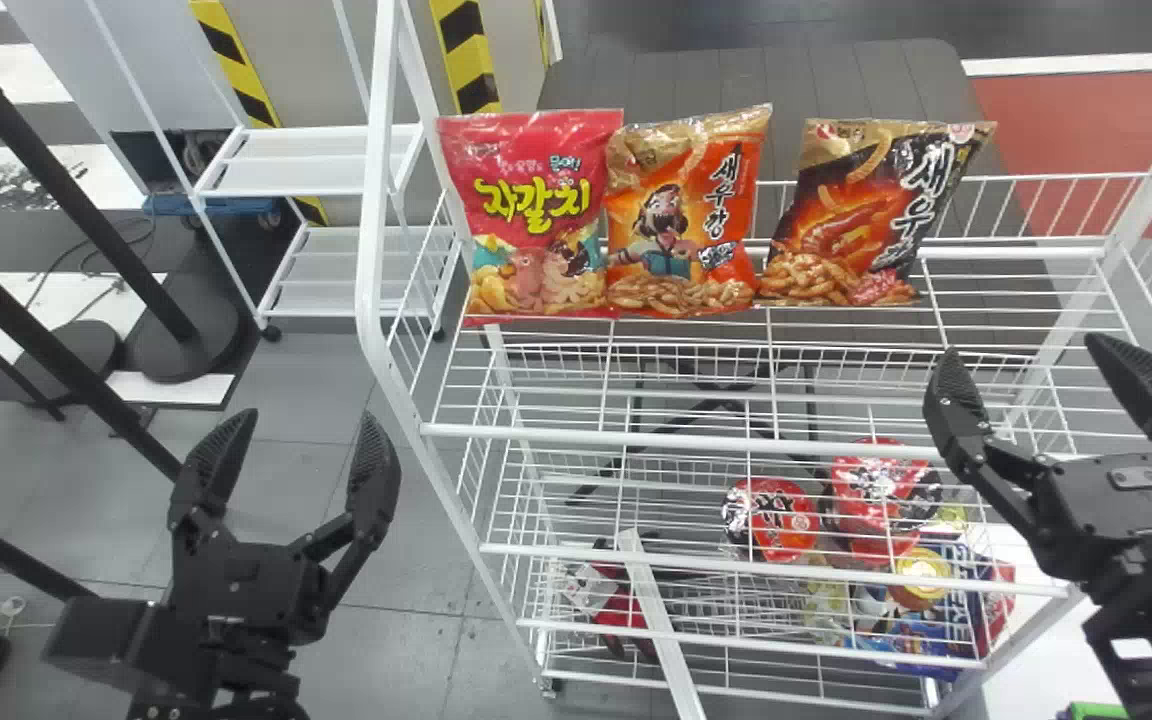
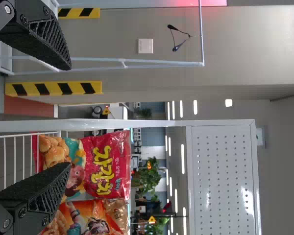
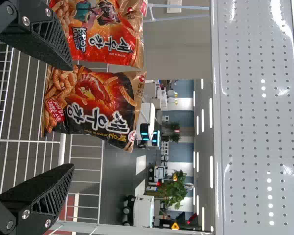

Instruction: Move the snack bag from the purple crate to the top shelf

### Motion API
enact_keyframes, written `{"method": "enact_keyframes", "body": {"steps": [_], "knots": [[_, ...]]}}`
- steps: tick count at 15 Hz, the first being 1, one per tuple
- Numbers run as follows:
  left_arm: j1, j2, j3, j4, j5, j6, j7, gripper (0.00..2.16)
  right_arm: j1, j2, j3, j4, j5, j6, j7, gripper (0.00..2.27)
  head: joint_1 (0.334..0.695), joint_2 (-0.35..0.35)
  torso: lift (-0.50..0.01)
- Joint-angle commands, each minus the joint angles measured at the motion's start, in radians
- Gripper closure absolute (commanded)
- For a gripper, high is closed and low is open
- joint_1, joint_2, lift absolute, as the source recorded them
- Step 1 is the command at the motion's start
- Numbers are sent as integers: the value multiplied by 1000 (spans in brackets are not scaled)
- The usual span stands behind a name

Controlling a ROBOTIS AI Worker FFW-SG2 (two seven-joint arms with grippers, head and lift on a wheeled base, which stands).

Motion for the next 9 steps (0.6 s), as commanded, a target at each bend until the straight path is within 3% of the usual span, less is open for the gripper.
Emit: {"method": "enact_keyframes", "body": {"steps": [1, 9], "knots": [[0, 0, 1, -2, -1, 0, 2, 130, 1, 2, 0, 1, -1, 0, 1, 120, 695, 151, 3], [2, -2, 8, -5, -1, 0, 5, 130, 4, 2, 2, 1, -4, 0, 1, 120, 695, 158, 3]]}}
